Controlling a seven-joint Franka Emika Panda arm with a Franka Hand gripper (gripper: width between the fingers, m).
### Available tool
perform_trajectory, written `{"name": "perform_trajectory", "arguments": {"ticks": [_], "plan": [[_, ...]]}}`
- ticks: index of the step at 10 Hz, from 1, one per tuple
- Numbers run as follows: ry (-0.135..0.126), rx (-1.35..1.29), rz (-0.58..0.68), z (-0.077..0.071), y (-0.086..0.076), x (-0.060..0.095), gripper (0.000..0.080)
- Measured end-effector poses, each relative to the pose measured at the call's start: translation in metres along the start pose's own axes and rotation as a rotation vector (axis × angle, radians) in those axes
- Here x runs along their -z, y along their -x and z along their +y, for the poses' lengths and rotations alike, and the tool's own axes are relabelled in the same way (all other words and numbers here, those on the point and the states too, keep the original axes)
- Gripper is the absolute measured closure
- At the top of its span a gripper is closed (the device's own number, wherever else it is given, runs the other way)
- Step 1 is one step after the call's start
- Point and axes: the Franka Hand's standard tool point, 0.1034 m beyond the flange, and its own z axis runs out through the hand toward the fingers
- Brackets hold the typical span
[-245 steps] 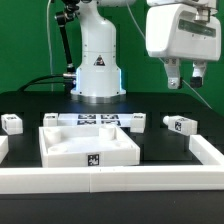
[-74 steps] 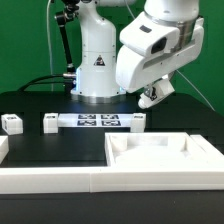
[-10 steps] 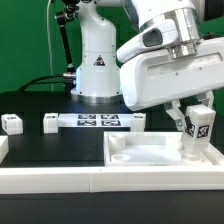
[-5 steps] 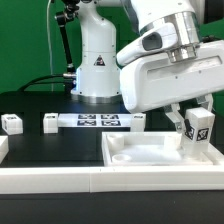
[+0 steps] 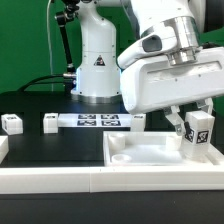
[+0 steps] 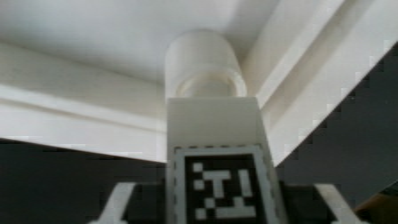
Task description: Assemble square table
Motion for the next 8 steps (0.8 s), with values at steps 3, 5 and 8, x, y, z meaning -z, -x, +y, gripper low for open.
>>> {"name": "perform_trajectory", "arguments": {"ticks": [3, 5, 8], "plan": [[0.006, 0.0, 0.007, -0.0001, 0.0008, -0.0001, 0.0508], [0.006, 0.0, 0.006, 0.0, 0.0011, -0.0002, 0.0336], [0.005, -0.001, 0.006, 0.0001, 0.0015, -0.0006, 0.0152]]}}
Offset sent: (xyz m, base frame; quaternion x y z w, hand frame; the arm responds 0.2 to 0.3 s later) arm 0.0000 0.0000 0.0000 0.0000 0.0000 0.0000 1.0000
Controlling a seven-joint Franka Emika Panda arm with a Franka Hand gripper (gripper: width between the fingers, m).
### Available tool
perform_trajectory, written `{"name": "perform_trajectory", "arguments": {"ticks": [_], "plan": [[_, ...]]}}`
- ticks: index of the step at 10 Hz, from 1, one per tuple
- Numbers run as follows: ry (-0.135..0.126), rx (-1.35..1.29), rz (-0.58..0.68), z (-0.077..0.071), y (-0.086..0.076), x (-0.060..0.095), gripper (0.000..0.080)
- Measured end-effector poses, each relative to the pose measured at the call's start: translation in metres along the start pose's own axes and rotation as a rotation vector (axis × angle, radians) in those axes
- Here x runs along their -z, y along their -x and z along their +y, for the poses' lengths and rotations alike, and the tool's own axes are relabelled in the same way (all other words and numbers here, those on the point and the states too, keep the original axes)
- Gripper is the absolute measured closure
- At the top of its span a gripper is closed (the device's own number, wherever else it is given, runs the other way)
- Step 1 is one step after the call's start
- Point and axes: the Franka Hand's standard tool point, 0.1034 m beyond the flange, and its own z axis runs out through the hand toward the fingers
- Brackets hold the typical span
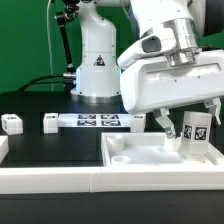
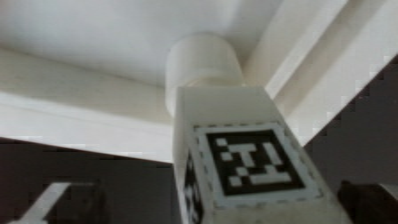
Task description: Assemble square table
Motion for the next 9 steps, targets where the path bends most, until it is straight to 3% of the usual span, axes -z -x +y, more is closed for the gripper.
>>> {"name": "perform_trajectory", "arguments": {"ticks": [5, 6, 8, 9], "plan": [[-0.003, -0.002, 0.001, 0.004, -0.01, 0.013, 0.015], [-0.012, -0.004, -0.011, 0.006, -0.012, 0.019, 0.015], [-0.026, -0.019, -0.029, 0.002, -0.01, 0.018, 0.015], [-0.052, -0.037, -0.059, -0.004, -0.009, 0.017, 0.015]]}}
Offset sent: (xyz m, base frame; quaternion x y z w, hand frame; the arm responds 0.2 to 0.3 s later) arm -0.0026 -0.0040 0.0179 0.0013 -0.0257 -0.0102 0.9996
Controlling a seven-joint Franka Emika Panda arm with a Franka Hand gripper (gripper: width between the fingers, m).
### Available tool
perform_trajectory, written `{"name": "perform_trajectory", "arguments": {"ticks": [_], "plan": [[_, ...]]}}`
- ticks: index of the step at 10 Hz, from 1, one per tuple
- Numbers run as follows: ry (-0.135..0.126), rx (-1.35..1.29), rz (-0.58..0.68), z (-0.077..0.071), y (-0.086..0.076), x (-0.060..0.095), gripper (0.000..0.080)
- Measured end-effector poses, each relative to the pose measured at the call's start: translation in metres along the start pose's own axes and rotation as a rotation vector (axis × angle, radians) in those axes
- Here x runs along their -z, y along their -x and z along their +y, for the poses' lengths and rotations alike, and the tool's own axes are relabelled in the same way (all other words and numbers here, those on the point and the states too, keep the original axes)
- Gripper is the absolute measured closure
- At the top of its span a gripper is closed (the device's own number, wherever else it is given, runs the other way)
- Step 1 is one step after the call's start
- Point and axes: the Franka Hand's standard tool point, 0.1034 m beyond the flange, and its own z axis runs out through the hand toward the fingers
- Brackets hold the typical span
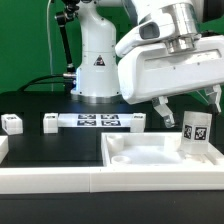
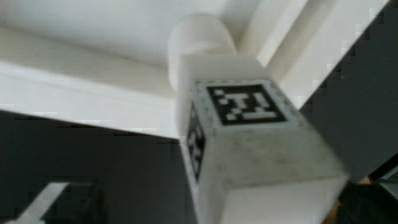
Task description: Assemble square table
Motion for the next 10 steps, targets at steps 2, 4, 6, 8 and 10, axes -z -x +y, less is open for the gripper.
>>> {"name": "perform_trajectory", "arguments": {"ticks": [2, 4, 6, 8, 10], "plan": [[-0.072, -0.017, -0.137, -0.011, 0.004, -0.002, 0.015], [-0.115, -0.02, -0.281, -0.019, 0.006, 0.001, 0.015], [-0.142, -0.02, -0.346, -0.023, 0.004, 0.001, 0.015], [-0.066, -0.064, -0.332, -0.015, 0.004, 0.003, 0.015], [-0.053, -0.05, -0.321, -0.014, 0.003, 0.003, 0.015]]}}
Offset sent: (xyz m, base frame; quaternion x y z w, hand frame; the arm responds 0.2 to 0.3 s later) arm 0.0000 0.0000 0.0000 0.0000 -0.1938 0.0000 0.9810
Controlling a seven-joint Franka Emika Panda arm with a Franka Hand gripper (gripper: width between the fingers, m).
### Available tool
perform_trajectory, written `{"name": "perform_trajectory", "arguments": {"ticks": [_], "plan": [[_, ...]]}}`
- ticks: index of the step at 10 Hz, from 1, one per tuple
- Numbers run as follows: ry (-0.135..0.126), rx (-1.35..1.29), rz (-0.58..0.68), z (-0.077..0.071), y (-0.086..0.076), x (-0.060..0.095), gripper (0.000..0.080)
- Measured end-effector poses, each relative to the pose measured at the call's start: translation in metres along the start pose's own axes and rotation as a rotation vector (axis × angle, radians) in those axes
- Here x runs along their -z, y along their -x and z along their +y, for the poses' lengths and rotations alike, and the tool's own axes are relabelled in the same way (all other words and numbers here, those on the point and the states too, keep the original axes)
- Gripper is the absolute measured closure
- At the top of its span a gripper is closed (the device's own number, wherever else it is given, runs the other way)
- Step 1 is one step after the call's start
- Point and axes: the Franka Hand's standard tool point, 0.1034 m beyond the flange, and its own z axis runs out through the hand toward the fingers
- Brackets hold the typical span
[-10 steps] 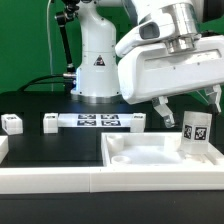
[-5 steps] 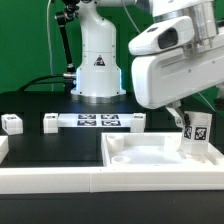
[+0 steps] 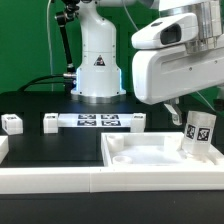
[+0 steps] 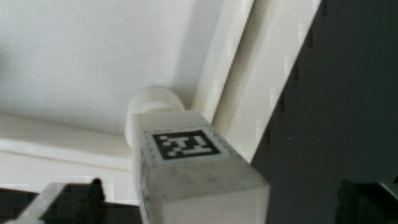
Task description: Assemble square table
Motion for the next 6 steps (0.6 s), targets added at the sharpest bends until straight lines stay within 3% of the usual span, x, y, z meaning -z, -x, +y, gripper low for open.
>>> {"name": "perform_trajectory", "arguments": {"ticks": [6], "plan": [[-0.001, -0.026, -0.006, -0.0004, 0.0014, -0.0017, 0.015]]}}
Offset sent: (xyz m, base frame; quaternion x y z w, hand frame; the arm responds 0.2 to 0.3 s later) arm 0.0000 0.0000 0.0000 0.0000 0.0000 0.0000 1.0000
